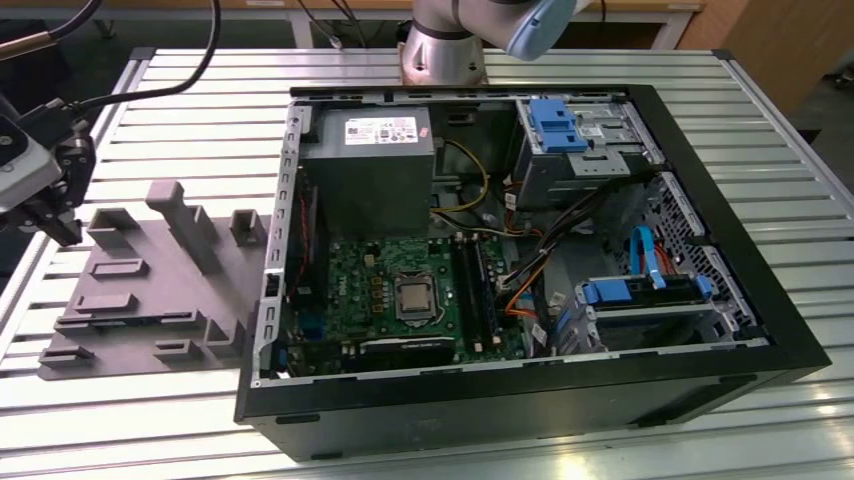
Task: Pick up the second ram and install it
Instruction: 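Pick up the second ram and move it above second insertion slot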
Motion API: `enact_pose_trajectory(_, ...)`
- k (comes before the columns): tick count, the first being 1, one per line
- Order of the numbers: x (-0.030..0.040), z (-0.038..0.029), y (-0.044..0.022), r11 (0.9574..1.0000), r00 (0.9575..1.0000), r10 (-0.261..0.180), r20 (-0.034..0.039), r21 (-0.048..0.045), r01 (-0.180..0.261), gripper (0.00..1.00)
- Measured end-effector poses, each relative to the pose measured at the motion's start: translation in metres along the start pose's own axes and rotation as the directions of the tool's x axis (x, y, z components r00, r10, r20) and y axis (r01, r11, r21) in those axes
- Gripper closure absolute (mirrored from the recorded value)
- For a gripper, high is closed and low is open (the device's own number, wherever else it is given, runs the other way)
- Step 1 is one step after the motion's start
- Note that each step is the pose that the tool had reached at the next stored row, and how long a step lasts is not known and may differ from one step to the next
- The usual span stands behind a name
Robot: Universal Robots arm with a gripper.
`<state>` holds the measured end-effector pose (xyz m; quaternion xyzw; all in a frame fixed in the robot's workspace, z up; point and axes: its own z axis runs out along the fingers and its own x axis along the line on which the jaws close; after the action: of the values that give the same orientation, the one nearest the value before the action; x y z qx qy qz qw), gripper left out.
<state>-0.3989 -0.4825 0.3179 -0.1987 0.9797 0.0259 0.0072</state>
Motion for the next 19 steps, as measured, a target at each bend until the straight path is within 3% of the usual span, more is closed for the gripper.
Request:
enact_pose_trajectory(5, 0.0000, 0.0002, 0.0000, 0.9979, 0.9978, -0.065, -0.0031, -0.0017, 0.065, 0.89)
enact_pose_trajectory(10, 0.0000, 0.0004, 0.0000, 0.9902, 0.9902, -0.139, -0.0065, -0.0039, 0.139, 0.89)
enact_pose_trajectory(15, 0.0000, 0.0007, 0.0000, 0.9760, 0.9760, -0.218, -0.0099, -0.0065, 0.218, 0.89)
enact_pose_trajectory(19, 0.0000, 0.0009, 0.0000, 0.9595, 0.9594, -0.282, -0.0125, -0.0088, 0.282, 0.89)
